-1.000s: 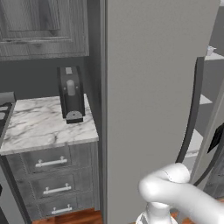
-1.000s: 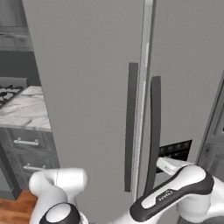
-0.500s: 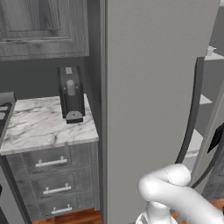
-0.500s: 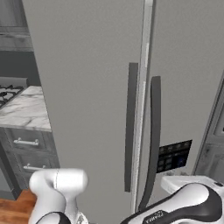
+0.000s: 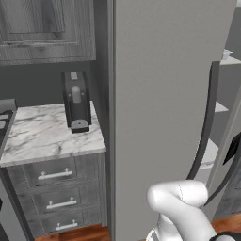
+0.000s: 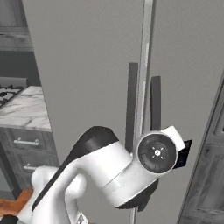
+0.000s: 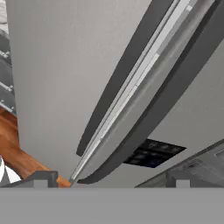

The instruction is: Open the freezer door, pick up the ice cube tray from the freezer, and place it on the dining counter.

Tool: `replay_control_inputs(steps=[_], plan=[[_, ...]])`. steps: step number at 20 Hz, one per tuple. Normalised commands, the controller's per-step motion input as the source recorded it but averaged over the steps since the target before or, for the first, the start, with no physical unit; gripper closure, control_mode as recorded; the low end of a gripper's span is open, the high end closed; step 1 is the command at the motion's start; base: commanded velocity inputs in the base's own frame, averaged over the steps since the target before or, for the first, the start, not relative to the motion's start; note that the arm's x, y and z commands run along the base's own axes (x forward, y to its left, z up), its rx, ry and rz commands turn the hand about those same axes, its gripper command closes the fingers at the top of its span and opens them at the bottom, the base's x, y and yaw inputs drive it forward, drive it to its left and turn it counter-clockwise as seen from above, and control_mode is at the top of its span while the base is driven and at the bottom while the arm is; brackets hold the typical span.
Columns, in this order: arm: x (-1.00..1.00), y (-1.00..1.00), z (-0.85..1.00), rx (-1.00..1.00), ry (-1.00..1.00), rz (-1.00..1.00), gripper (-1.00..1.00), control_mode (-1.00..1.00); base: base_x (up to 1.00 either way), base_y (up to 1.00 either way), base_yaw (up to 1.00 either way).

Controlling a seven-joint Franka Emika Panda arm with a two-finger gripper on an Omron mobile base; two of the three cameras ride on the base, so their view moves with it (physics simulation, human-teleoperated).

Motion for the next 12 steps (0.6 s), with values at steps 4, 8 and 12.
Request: replay_control_inputs(steps=[4, 8, 12], plan=[[-0.07, 1.0, 0.96, -0.88, 0.0, 0.0, -1.0, -1.0, 0.0, 0.0, 0.0], [-0.13, 0.68, 0.75, -0.61, 0.01, 0.0, -1.0, -1.0, 0.0, 0.0, 0.0], [0.71, 0.54, 0.09, -0.45, 0.27, -0.01, -1.0, -1.0, 0.0, 0.0, 0.0]])
